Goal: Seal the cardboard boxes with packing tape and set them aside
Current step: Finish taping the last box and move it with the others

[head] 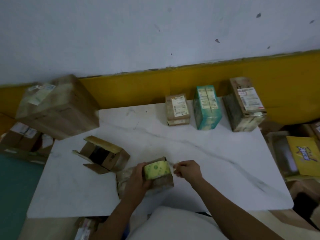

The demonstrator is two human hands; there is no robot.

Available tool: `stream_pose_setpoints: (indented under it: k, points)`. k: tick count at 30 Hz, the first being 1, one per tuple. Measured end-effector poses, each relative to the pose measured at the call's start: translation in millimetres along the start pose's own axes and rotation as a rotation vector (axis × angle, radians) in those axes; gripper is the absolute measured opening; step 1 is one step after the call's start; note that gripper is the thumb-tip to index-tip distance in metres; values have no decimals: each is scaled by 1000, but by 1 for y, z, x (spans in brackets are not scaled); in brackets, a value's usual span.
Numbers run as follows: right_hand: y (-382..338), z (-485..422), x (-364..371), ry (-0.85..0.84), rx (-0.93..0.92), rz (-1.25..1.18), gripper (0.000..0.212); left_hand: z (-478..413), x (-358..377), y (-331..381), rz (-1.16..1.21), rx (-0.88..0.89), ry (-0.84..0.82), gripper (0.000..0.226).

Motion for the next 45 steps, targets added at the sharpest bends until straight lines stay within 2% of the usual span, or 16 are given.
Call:
stream_pose_setpoints:
  k: [4, 8, 11, 13, 15, 17, 19, 21, 26, 29, 33, 36, 41, 45]
  points:
    - [1, -14, 14, -55, 58, 90, 17, -6, -1, 0, -8, -42, 10, 39]
    - [11, -16, 25, -193, 109, 325, 42, -4, -1, 0, -23, -59, 5, 38]
    - [9, -13, 27, -134, -14, 414, 48, -5, -4, -1, -27, -67, -14, 35]
    - [0, -7, 31, -58, -101, 332, 54, -7, -5, 2, -23, -76, -34, 31]
    - [-5, -2, 42, -90, -103, 152, 57, -9, -5, 6, -18, -68, -46, 26]
    - [-6, 2, 52, -170, -110, 42, 51, -10, -7, 10, -23, -57, -58, 21]
    - [4, 0, 56, -181, -185, 75, 42, -11, -9, 13, -53, -50, -83, 20]
    - [19, -6, 60, -178, -265, 182, 37, -11, -10, 14, -101, -49, -132, 23]
    - [5, 4, 53, -23, -411, 545, 46, -25, -20, 25, -198, -68, -281, 26]
    - [-4, 12, 49, 54, -402, 708, 47, -25, -49, 23, -228, -61, -231, 44]
    - [-5, 13, 52, 76, -389, 808, 49, 1, -106, 1, -203, -107, -212, 46]
    - [-3, 12, 54, 124, -405, 847, 51, 9, -144, -21, -289, -78, -229, 37]
    - [-8, 12, 61, 129, -444, 893, 52, 11, -158, -55, -402, -141, -316, 71]
    - [-11, 18, 61, 143, -441, 989, 51, 11, -146, -79, -406, -192, -388, 80]
Point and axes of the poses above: each hand's wrist, its own z-axis away from the middle knuckle, its own x-axis out of the palm, y = z × x, the point moved 3 cm from there along -z, towards the middle knuckle, and after that the axes turned 9 degrees about y, right-handed, at the moved point
